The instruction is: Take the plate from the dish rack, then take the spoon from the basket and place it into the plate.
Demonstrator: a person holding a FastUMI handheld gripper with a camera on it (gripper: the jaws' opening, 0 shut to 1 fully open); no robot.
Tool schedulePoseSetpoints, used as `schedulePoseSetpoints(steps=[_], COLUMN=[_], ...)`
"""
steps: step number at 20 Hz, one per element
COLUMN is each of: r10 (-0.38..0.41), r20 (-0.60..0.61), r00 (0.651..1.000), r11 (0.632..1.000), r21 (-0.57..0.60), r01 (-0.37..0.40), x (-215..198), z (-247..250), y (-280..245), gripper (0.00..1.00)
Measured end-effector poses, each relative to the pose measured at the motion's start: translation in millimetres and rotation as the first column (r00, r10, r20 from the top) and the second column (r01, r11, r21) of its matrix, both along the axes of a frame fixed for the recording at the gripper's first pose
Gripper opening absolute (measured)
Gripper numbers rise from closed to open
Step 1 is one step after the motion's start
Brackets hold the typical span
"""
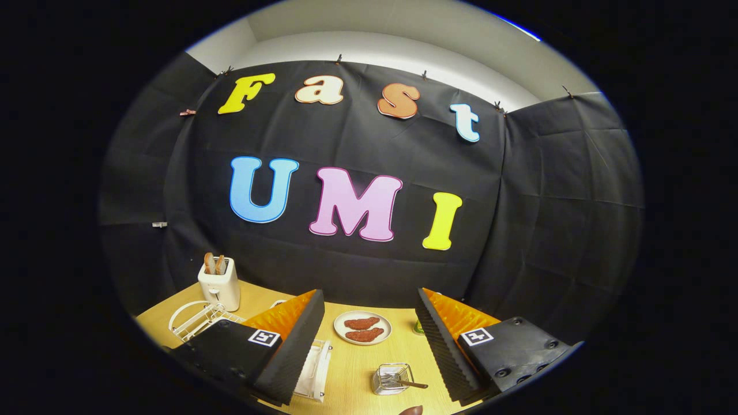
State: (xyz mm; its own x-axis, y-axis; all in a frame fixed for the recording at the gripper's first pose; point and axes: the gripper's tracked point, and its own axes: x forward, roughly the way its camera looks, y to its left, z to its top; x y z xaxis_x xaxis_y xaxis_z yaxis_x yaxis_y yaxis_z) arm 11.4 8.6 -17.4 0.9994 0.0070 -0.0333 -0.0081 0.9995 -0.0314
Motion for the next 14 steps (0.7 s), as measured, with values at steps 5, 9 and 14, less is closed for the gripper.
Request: schedulePoseSetpoints(steps=[5, 9, 14], r10=[0.015, 0.015, 0.022], r20=[-0.008, -0.009, -0.024], r00=[1.0, 1.0, 0.999], r11=[1.0, 1.0, 1.0], r21=[0.005, 0.004, 0.013], r01=[-0.015, -0.015, -0.021], x=[1.4, 1.5, 2.5], z=[-3.7, -4.0, -8.0], y=[8.8, 11.1, 14.7], gripper=[0.97, 0.97, 0.97])
